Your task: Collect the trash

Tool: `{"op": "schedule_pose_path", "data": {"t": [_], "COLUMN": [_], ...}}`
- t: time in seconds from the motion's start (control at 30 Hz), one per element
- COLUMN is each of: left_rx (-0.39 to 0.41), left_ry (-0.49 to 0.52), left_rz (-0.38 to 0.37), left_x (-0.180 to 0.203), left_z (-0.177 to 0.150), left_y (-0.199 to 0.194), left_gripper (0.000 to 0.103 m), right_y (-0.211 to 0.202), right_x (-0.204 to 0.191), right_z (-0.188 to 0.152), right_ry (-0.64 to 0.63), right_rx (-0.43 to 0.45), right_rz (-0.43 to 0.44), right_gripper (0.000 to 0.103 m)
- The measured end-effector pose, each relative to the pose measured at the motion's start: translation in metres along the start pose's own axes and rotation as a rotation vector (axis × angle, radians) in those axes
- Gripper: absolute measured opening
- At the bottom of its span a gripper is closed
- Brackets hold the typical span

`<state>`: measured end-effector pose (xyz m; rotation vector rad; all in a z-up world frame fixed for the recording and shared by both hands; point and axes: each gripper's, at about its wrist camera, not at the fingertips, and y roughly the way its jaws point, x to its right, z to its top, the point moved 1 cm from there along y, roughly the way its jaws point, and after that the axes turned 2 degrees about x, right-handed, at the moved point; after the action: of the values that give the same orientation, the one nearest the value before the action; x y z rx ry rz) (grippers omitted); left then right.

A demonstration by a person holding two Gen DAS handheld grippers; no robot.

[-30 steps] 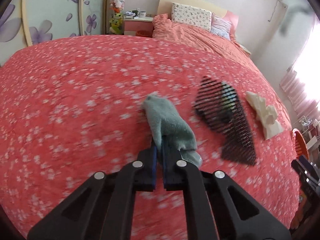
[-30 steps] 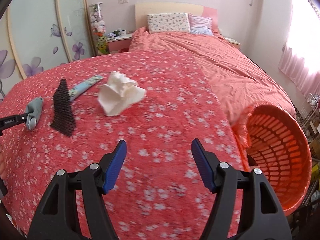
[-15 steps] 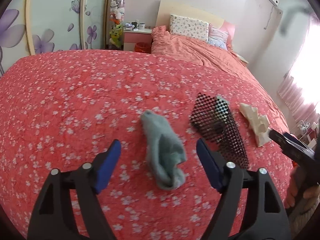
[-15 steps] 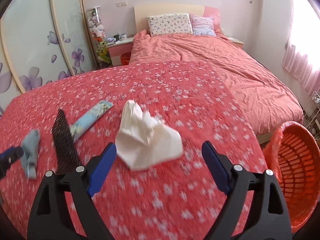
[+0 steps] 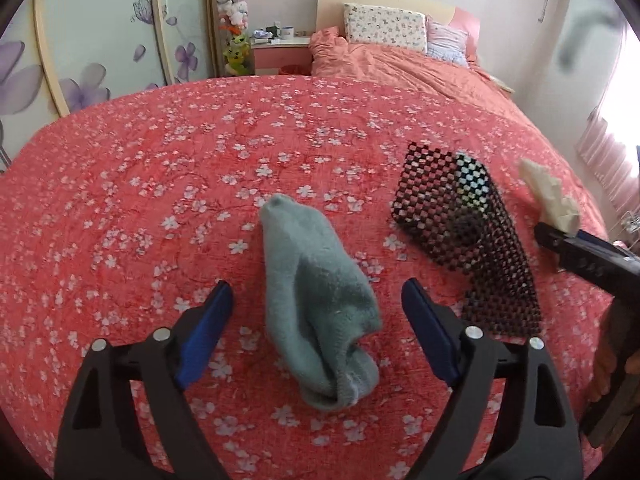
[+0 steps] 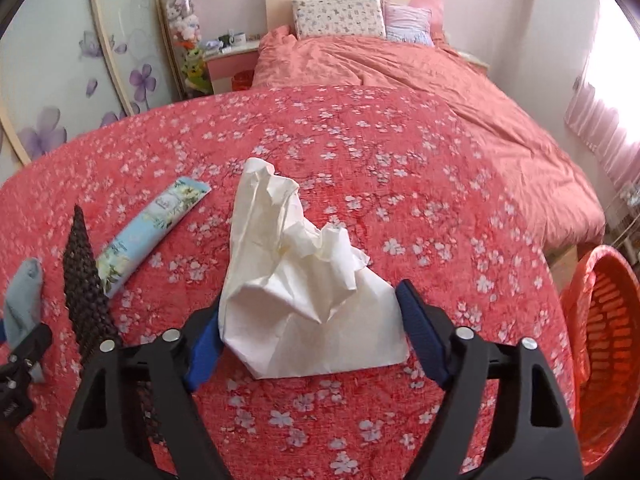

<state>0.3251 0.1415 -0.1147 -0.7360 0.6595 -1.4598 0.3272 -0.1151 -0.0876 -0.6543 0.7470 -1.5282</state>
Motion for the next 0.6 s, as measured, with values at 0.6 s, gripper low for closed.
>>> {"op": "schedule_pose_path", "data": {"t": [0.6], "left_rx": [0.010], "left_ry": [0.103], "left_rz": [-0.023], "left_x": [0.013], "left_z": [-0.039], "left_y": [-0.023], "left_gripper": [0.070], "right_y": [-0.052], "right_x": [0.029], "right_z": [-0.055], "right_ry": [-0.031], "right_rx": [0.005], "right_rz": [0.020], "right_gripper": [0.051]}}
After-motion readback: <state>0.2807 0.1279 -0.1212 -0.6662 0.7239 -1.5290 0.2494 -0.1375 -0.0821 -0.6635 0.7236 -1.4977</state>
